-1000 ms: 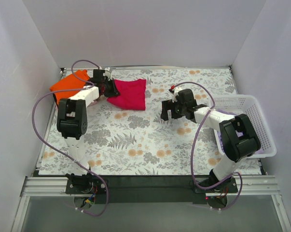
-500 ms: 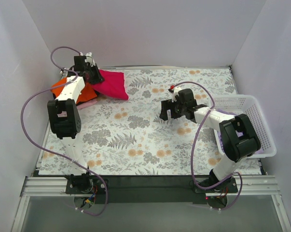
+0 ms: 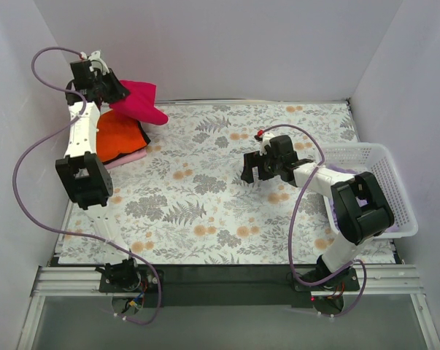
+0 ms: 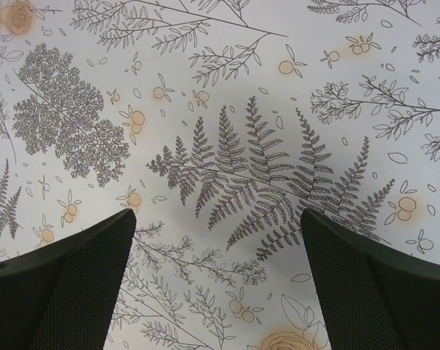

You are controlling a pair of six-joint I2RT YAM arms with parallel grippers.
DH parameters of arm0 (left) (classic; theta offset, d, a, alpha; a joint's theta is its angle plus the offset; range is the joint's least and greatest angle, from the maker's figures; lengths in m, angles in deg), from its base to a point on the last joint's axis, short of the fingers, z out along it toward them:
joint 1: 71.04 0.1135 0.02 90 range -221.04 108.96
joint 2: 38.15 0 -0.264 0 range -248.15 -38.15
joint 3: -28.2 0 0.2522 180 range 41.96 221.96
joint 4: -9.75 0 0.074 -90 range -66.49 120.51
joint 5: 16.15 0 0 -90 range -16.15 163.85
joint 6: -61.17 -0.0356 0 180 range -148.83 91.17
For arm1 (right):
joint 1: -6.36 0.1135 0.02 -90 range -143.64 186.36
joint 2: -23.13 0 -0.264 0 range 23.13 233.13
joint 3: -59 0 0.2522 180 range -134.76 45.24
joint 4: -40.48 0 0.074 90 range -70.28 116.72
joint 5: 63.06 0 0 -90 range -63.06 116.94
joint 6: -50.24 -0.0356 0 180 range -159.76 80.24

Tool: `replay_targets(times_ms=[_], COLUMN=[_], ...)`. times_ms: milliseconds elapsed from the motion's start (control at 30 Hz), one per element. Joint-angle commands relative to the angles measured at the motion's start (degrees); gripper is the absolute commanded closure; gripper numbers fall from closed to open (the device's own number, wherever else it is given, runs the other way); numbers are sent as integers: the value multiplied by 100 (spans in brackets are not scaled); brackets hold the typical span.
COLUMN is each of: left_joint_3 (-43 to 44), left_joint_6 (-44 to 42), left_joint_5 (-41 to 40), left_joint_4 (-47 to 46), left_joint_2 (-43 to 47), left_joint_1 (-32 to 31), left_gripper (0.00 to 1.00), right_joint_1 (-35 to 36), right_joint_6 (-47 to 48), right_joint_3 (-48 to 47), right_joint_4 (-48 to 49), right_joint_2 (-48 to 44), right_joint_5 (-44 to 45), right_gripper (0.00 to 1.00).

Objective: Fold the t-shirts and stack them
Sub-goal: Neatly place the folded tshirt to the corner

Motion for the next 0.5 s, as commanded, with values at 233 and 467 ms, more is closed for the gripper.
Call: replay_targets(times_ms=[233,467], left_joint_3=[303,733], left_joint_6=[19,98], left_joint_5=[357,585], left_joint_4=[170,204], left_joint_2=[176,97], left_joint_1=[398,801], left_gripper=[100,100], right_joint_1=[30,30], right_joint_6=[7,-28], right_joint_3=[-29,-21], right_joint_4=[236,289], right_joint_2=[-105,-69], right_joint_5=[-181,-340], right_gripper=[14,14])
